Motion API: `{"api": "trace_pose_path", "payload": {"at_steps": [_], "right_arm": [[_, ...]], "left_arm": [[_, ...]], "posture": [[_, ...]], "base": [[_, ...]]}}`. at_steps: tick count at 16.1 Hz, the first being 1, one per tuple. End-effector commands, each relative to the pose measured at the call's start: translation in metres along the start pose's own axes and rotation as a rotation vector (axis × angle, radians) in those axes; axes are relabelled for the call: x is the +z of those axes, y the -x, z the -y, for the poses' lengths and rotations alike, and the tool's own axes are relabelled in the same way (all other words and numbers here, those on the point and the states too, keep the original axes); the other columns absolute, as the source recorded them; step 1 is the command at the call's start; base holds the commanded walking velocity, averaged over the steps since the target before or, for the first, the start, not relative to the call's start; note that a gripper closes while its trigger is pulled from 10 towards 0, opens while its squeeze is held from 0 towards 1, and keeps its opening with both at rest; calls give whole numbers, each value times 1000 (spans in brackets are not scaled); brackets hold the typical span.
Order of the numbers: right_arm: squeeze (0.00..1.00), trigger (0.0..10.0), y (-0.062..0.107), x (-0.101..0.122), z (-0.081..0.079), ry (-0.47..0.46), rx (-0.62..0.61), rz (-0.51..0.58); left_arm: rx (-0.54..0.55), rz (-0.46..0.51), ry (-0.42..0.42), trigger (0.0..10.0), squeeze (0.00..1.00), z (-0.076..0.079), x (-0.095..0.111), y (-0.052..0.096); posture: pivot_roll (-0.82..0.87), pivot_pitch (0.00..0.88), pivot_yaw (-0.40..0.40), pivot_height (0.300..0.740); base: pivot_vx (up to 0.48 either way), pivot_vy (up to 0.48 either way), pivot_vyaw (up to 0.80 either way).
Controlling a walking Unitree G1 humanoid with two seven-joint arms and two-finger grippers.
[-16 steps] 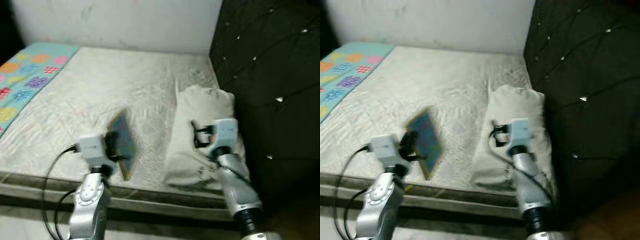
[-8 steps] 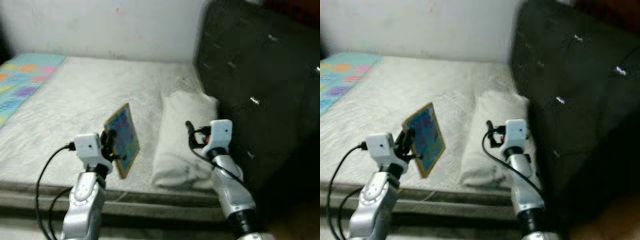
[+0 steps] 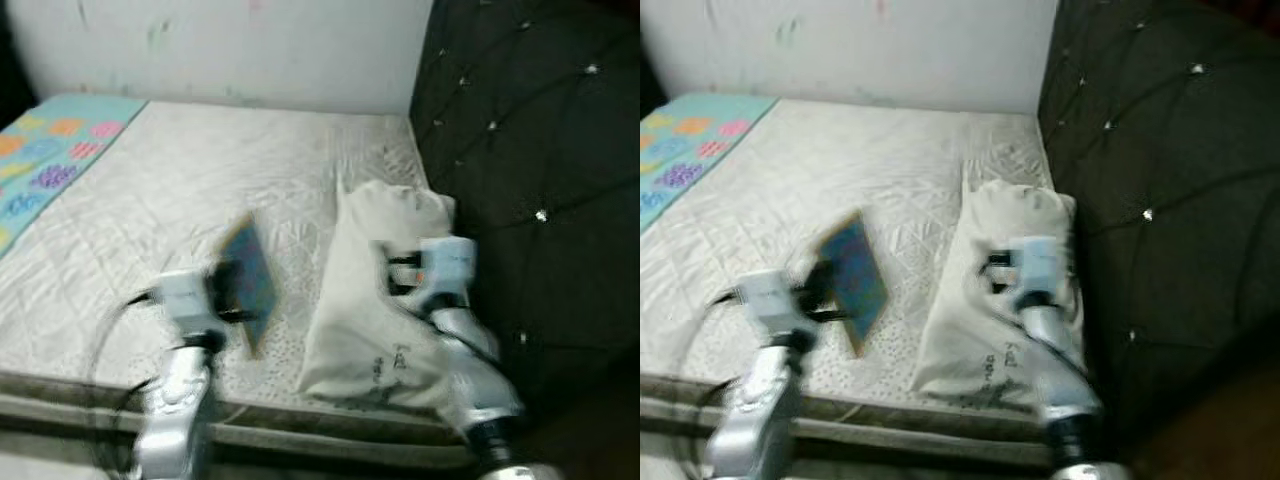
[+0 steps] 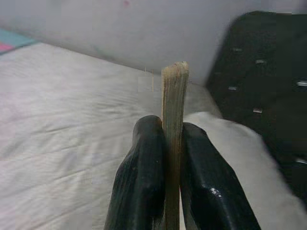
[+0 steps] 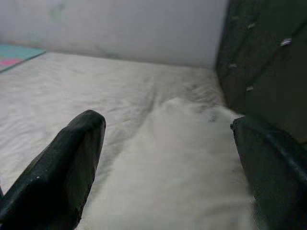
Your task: Clean up the room
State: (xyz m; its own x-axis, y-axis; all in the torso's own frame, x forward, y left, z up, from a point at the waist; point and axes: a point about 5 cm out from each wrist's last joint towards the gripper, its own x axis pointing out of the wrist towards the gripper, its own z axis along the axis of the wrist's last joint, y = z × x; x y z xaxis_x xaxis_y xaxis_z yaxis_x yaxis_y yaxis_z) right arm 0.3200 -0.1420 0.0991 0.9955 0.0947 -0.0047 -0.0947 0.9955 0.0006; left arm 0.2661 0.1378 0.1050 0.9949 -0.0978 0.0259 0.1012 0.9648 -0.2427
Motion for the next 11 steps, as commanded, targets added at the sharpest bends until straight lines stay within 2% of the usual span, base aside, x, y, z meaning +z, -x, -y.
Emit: {"api": "trace_pose_path", "payload": {"at_steps": [1, 3, 6, 11], "right_arm": [[0, 10000, -4, 8, -14, -16, 37, 33], [0, 10000, -4, 8, -14, -16, 37, 33], [0, 10000, -3, 4, -13, -12, 40, 22], [0, 10000, -4, 3, -13, -8, 43, 19]], "left_arm": [[20, 60, -21, 10000, 0, -7, 14, -2], [20, 60, -21, 10000, 0, -7, 14, -2], [73, -3, 15, 10000, 0, -7, 6, -3], [85, -5, 50, 10000, 0, -10, 5, -3]], "posture": [[-68, 0, -26, 740], [-68, 0, -26, 740], [-66, 0, -23, 740], [-64, 0, -26, 740]], "base": [[337, 0, 0], [337, 0, 0], [0, 0, 0], [0, 0, 0]]}}
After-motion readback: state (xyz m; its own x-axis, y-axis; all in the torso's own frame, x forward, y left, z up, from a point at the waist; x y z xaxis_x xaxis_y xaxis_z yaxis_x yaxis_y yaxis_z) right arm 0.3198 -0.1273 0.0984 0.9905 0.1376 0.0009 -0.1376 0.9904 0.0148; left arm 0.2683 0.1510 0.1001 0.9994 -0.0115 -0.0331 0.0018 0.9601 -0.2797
